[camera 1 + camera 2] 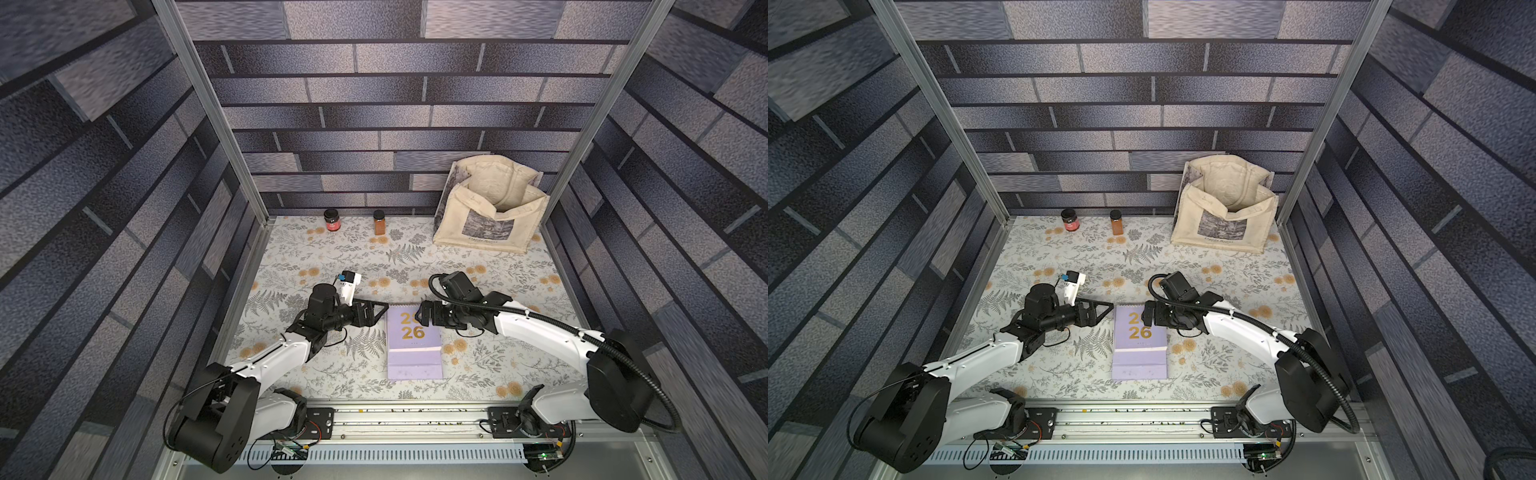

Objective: Stack the calendars
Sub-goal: Adjust the calendar at the calendar.

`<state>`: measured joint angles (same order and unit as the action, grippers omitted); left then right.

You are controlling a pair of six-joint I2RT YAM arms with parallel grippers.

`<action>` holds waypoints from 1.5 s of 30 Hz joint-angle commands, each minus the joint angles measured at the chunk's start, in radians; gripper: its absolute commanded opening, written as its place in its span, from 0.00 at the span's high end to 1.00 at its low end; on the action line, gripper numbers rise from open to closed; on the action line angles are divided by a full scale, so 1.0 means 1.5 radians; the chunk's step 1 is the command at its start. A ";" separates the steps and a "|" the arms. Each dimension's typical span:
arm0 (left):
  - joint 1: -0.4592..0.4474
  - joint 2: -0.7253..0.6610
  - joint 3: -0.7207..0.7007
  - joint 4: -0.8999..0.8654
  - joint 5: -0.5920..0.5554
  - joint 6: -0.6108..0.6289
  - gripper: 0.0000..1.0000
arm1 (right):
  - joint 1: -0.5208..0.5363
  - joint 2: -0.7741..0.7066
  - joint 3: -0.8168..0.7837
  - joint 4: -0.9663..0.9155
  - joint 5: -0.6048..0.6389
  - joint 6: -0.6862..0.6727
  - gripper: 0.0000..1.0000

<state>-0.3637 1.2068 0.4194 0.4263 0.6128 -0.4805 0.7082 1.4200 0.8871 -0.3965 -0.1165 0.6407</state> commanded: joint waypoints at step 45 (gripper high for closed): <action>-0.024 0.181 0.023 0.140 0.134 -0.060 0.00 | -0.007 0.068 0.062 -0.009 -0.059 -0.027 0.00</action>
<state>-0.3962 1.5097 0.4339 0.6403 0.8082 -0.5777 0.7040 1.5482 0.9783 -0.3939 -0.2108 0.6079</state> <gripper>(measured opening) 0.999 0.999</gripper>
